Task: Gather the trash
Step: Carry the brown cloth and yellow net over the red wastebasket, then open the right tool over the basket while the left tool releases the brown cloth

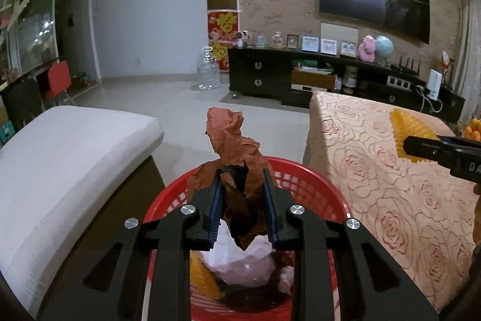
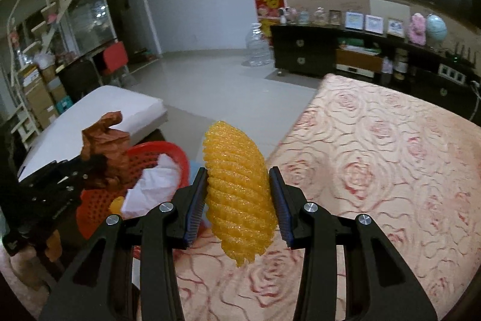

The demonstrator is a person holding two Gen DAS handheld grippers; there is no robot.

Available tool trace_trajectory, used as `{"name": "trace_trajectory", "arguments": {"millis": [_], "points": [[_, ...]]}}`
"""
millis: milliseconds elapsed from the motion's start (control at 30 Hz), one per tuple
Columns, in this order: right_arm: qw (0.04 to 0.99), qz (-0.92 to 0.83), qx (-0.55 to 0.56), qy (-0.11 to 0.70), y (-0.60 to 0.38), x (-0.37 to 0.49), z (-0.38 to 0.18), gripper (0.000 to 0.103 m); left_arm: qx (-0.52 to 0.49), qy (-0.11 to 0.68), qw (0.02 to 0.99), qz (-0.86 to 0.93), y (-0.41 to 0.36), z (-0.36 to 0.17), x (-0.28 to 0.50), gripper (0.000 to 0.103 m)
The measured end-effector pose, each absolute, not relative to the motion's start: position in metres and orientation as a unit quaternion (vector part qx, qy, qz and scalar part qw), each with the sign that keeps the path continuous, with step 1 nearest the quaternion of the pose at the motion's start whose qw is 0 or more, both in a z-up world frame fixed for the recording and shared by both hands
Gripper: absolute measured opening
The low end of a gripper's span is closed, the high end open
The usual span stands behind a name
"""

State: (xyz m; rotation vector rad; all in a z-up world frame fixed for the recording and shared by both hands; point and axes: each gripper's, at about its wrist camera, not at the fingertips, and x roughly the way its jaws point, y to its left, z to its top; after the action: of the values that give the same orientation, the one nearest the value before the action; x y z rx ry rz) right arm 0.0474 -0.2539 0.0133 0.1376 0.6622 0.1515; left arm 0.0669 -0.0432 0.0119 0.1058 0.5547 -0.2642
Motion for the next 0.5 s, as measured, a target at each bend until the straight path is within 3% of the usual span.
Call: {"name": "trace_trajectory", "arguments": {"millis": [500], "points": [[0.926, 0.147, 0.074, 0.340, -0.195, 0.076, 0.008, 0.041, 0.029, 0.301, 0.946, -0.117, -0.010, 0.000, 0.075, 0.023]]}}
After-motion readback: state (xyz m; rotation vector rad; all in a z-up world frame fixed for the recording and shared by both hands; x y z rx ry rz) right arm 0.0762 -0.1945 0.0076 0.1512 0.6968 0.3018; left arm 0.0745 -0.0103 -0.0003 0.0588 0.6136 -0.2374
